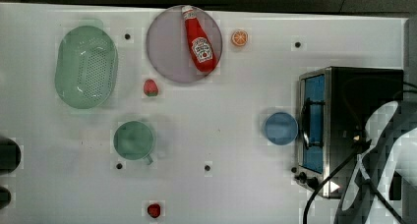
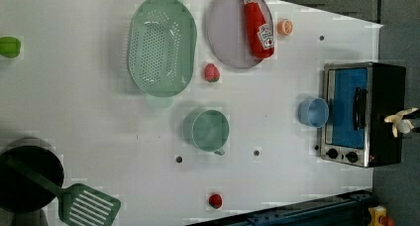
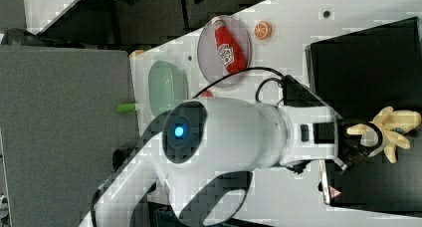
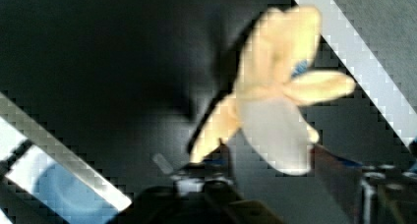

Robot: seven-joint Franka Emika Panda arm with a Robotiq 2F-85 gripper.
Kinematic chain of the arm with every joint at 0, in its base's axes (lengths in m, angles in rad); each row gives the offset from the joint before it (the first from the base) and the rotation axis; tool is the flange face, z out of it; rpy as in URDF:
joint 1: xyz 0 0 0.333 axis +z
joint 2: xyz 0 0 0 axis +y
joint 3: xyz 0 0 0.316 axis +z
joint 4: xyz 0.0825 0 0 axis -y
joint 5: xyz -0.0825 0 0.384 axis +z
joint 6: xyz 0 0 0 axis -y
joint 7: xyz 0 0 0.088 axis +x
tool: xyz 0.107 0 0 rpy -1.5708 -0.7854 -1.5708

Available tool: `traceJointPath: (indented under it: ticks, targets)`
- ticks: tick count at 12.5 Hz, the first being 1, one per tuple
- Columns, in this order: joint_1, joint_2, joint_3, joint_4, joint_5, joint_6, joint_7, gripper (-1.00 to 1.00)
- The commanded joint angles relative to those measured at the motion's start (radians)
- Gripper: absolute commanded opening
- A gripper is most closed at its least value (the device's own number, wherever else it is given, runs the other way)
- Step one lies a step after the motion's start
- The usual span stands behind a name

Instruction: Pick banana from table and place on oven.

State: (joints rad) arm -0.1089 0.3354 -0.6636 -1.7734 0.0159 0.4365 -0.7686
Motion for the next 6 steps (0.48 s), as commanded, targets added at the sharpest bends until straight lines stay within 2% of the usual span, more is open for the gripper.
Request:
traceJointPath:
  ticks: [1, 2, 6]
  targets:
    - [0.044, -0.059, 0.023, 0.012, -0.002, -0.008, -0.053, 0.84]
    - [0.047, -0.080, 0.026, 0.023, -0.002, -0.008, -0.053, 0.99]
    - [0.104, -0.240, 0.076, 0.053, -0.055, -0.109, -0.042, 1.00]
